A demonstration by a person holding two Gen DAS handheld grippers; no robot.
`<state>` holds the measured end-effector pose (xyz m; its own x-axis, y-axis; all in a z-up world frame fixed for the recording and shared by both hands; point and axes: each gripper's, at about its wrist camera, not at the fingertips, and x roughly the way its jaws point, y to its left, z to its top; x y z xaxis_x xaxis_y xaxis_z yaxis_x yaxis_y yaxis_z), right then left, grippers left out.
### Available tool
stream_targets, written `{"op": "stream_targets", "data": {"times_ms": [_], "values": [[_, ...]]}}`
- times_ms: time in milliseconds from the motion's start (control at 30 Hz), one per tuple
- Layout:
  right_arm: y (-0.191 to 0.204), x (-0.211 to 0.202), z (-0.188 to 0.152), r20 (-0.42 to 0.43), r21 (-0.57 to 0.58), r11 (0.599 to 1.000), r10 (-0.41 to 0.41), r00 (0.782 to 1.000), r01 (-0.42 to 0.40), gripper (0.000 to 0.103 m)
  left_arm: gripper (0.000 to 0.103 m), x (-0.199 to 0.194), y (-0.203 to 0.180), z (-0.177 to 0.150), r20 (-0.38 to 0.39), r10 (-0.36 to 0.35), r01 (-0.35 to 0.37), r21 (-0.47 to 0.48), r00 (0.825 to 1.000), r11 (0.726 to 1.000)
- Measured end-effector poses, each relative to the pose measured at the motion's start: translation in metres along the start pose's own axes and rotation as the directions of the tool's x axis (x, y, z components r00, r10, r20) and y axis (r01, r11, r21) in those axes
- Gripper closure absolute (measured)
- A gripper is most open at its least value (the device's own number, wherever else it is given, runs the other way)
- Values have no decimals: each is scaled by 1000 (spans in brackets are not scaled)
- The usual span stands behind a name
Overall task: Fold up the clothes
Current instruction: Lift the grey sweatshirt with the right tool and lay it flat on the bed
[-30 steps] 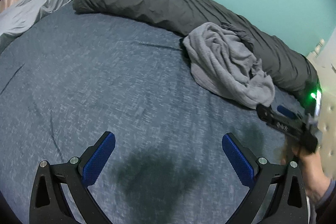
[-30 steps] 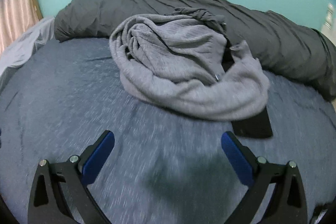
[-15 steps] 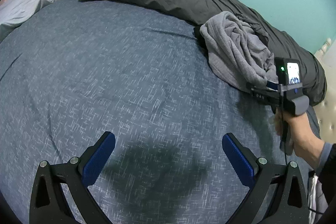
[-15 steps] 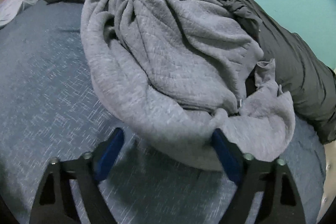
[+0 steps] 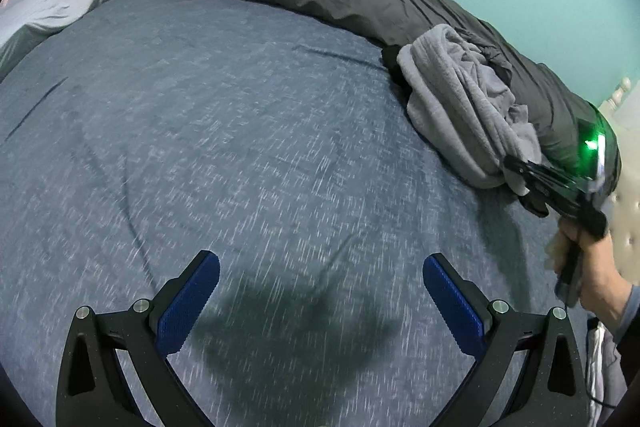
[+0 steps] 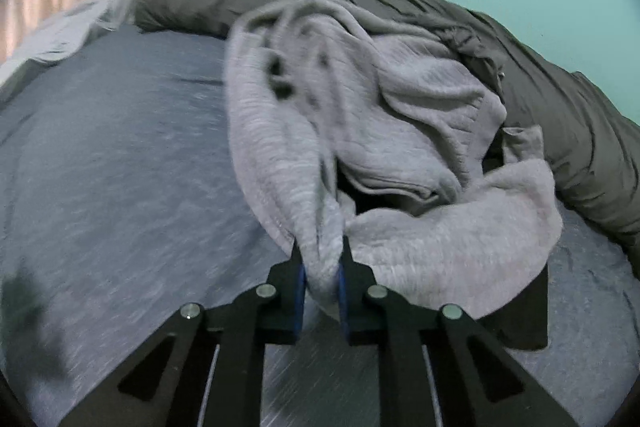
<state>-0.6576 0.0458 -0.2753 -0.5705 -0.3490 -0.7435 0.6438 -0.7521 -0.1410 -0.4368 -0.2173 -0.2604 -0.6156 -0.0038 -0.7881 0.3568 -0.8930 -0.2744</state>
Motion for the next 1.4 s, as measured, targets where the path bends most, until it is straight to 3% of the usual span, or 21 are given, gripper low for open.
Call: {"op": "stream_targets", "data": {"times_ms": [133, 333, 700, 933, 1100, 1400], "values": [[32, -41, -22, 36, -10, 996, 86, 996, -86, 91, 0, -27, 3, -15, 29, -3, 3, -5, 1000, 1000], [67, -101, -59, 108, 11, 977, 209, 972, -212, 92, 0, -63, 11, -48, 72, -8, 9, -7, 997, 1000], [118, -172, -138, 189, -14, 949, 310, 932, -314, 92, 0, -95, 20, -122, 161, -48, 49, 0, 986, 999], [129, -248, -172, 284, 17, 960, 264, 922, -280, 92, 0, -151, 14, -162, 224, -109, 107, 20, 968, 994], [133, -311, -183, 311, 49, 968, 219, 925, -246, 92, 0, -209, 21, -186, 234, -104, 103, 16, 967, 995], [139, -416, -211, 349, 103, 976, 147, 926, -194, 93, 0, -266, 34, -215, 257, -106, 109, 4, 961, 994]]}}
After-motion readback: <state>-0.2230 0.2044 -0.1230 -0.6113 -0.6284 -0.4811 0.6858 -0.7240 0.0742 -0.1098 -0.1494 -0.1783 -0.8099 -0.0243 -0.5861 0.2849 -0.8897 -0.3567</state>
